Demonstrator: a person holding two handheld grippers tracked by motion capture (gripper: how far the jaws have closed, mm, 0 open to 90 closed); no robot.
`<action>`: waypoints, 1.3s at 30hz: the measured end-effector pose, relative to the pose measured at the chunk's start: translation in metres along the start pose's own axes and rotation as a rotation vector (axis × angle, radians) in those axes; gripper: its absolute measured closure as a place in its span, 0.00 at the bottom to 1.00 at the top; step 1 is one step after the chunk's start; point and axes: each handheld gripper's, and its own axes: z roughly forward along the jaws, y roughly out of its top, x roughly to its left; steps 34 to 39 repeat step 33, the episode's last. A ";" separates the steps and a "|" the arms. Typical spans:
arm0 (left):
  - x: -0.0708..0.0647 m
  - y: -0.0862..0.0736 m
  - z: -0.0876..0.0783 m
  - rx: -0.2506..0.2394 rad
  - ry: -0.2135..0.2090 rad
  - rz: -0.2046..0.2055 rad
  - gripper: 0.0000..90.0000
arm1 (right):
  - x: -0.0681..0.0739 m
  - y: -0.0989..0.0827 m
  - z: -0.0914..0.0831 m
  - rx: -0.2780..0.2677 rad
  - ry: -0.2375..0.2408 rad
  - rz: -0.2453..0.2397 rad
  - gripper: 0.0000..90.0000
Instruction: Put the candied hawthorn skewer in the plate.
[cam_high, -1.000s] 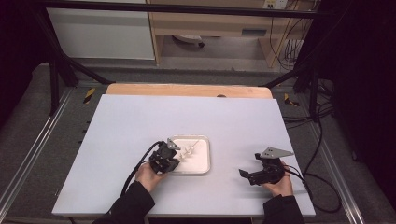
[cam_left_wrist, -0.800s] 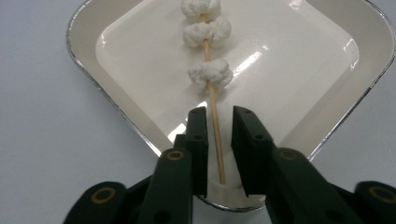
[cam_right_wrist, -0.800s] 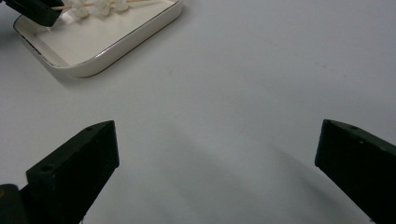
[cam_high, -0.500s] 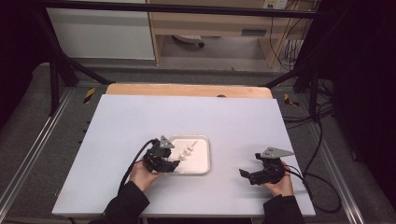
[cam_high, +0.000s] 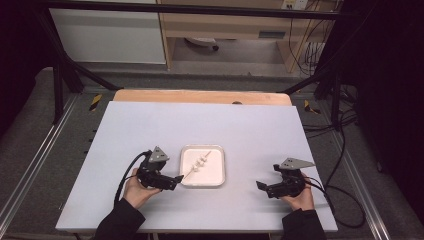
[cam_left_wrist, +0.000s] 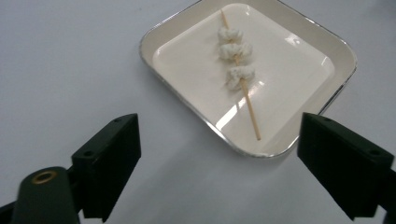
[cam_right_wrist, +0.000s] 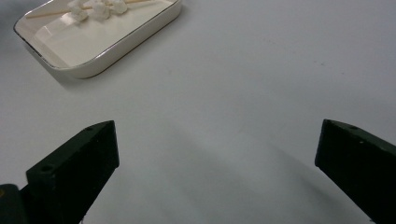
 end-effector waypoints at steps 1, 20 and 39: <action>0.002 -0.004 -0.002 -0.005 0.002 -0.004 0.12 | 0.000 0.000 0.000 0.000 -0.001 0.001 0.00; 0.044 -0.075 -0.034 -0.062 0.035 -0.097 0.09 | 0.001 -0.002 0.000 0.017 0.004 0.003 0.00; 0.048 -0.083 -0.033 -0.058 0.039 -0.091 0.09 | 0.002 -0.003 0.002 0.031 0.013 -0.002 0.00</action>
